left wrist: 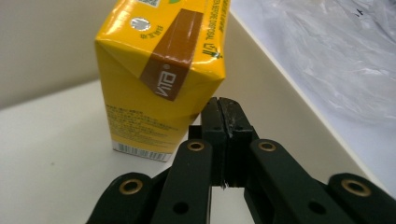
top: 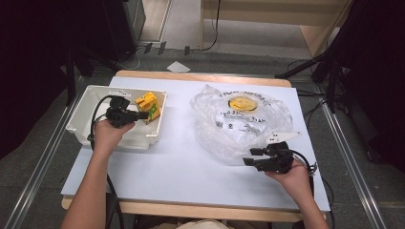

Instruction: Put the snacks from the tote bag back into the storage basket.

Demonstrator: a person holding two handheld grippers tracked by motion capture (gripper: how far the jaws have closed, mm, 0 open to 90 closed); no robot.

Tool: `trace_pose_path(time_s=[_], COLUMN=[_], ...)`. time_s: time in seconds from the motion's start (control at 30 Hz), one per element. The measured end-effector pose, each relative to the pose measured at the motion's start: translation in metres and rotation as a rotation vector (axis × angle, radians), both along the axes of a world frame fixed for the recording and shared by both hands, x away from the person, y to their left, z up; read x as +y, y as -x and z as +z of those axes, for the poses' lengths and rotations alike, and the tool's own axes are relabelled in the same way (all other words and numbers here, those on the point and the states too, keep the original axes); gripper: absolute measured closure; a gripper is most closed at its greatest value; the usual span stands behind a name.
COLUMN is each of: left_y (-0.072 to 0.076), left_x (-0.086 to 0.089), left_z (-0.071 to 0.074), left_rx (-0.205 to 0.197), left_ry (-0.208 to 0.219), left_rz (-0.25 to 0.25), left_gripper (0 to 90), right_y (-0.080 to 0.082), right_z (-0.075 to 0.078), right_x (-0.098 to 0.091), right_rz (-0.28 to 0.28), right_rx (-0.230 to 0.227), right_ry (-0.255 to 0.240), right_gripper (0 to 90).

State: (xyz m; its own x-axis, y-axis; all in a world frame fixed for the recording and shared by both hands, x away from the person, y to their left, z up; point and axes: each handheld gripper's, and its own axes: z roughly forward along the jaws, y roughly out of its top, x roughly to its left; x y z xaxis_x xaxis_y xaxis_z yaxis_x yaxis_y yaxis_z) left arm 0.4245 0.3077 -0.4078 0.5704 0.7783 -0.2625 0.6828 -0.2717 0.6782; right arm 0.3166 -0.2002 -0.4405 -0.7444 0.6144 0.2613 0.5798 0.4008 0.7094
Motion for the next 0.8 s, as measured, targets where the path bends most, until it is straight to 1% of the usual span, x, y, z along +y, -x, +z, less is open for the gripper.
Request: trace_pose_path(time_s=[0.1,0.2,0.3,0.63,0.8], left_y=[-0.001,-0.002,-0.003,-0.007,-0.008], left_x=[-0.001,-0.002,-0.001,0.005,0.008], left_z=[-0.002,-0.004,-0.005,-0.012,-0.014], left_rx=[0.002,0.006,0.01,0.036,0.04], left_ry=[-0.005,-0.023,-0.012,-0.012,-0.008], left_rz=[0.001,-0.006,0.001,0.019,0.035], left_gripper=[90.0,90.0,90.0,90.0,90.0], right_y=[0.0,0.001,0.001,0.002,0.002], right_z=[0.0,0.0,0.0,0.0,0.0], right_x=[0.0,0.0,0.0,-0.001,-0.001], right_rz=[-0.001,0.0,-0.001,-0.004,-0.004], right_rx=[0.001,-0.002,-0.002,-0.003,0.0], right_ry=[0.002,0.004,-0.001,0.003,0.001], right_gripper=[47.4,47.4,47.4,47.5,47.6])
